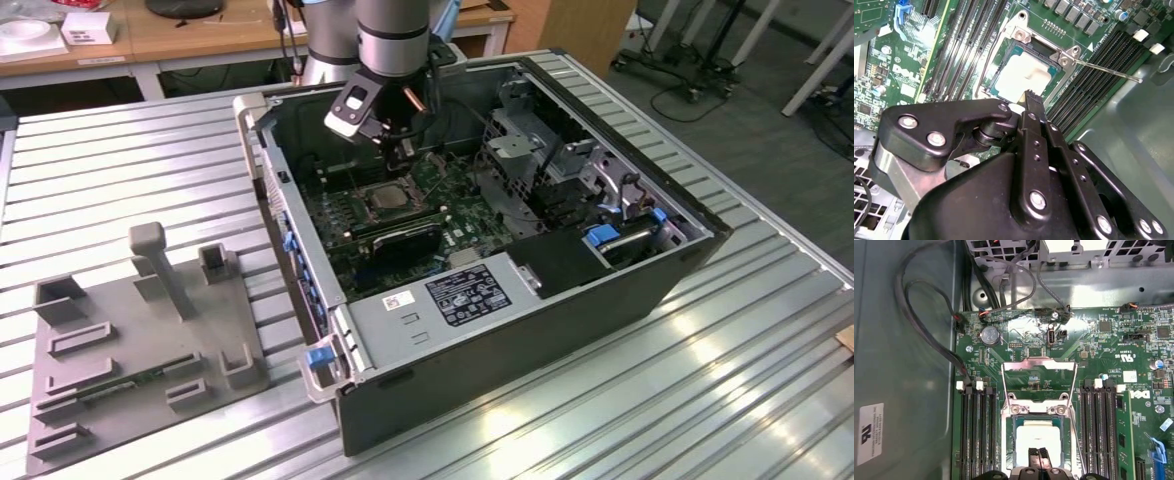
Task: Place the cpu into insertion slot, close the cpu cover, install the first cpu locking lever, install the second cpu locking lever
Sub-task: 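Close the cpu cover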
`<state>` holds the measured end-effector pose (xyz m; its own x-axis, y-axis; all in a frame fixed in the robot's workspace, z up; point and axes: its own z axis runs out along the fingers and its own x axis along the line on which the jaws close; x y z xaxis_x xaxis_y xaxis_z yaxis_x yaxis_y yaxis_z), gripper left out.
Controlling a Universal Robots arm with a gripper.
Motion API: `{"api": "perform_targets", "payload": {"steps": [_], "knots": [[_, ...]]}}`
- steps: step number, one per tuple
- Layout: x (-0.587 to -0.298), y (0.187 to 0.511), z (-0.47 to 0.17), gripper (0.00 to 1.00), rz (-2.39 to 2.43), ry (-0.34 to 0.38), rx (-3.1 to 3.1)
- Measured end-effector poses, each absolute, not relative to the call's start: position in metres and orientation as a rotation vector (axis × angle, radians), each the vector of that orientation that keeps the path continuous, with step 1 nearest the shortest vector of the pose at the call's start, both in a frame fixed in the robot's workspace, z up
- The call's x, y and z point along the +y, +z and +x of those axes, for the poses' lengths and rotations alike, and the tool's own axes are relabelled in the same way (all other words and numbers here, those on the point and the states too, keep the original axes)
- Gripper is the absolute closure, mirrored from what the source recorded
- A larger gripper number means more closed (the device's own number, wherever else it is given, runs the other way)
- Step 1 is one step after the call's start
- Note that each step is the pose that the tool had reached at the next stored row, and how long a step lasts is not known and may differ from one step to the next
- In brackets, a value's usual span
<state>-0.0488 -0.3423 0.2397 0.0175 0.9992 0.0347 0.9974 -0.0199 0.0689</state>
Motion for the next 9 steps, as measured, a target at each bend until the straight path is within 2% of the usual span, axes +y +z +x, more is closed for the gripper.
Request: {"api": "perform_targets", "payload": {"steps": [9], "knots": [[-0.3422,0.2446,-0.0487,0.9,2.223,0.114,2.182]]}}
